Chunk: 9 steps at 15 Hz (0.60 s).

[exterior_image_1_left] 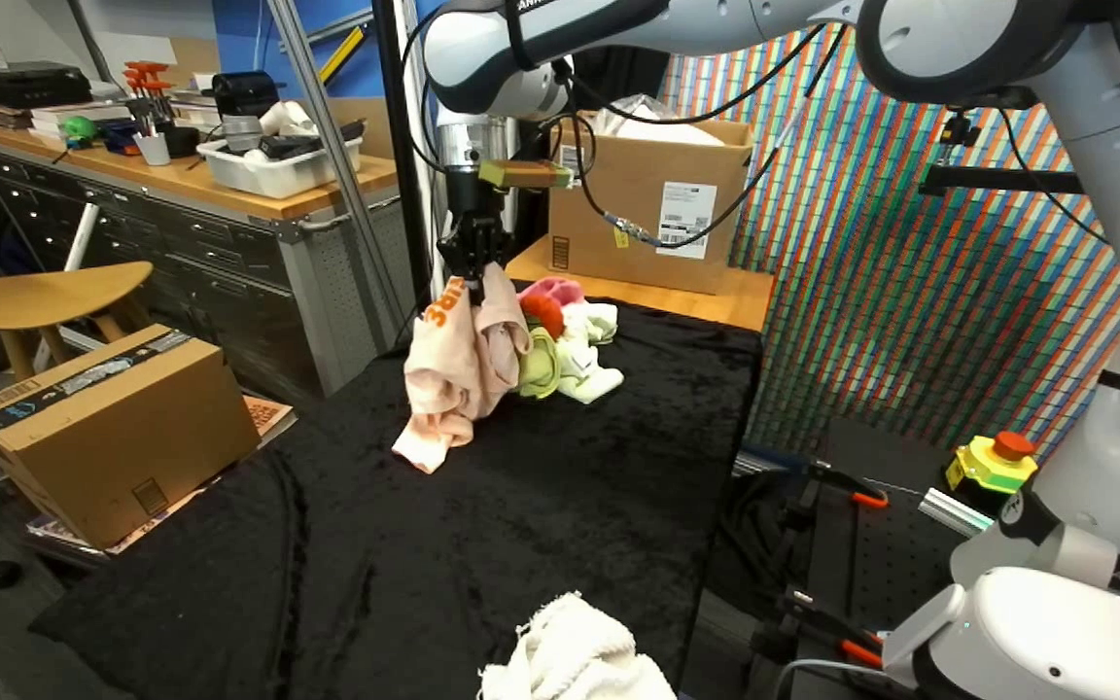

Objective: Pile the rope, radish, t-shirts and towels together on the table

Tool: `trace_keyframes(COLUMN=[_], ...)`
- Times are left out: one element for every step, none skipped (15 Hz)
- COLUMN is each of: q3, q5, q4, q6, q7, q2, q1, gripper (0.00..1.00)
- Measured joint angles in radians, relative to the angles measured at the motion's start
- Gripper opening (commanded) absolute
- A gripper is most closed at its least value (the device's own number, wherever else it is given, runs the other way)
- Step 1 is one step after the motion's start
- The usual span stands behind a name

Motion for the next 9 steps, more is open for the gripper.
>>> trace_keyframes(q3=[-0.003,-0.006,-0.011,-0.015,-0.018,-0.022,-0.025,-0.028,-0.032], q5=[0.009,0.019,0.031,0.041,0.053,0.065,0.076,0.086,0.098], q4=[-0.029,-0.061,-0.095,-0.128,-0.161,-0.194,-0.226,-0.256,-0.286], q6=[0.019,0.040,0.062,0.082,0.100,0.118,0.133,0.144,0.157], q7=[0.000,0.000,0.000,0.000,-0.001,-0.001,-0.001,-0.003,-0.005], q2=[-0.024,-0.049,-0.075,-0.098,-0.119,-0.138,-0.156,-0.172,-0.187], q1=[-0.008,-0.015,-0.022,-0.029,-0.036,-0.042,-0.049,-0.055,-0.061], gripper=[0.08,0.08,0.08,0.08,0.08,0.08,0.08,0.08,0.08])
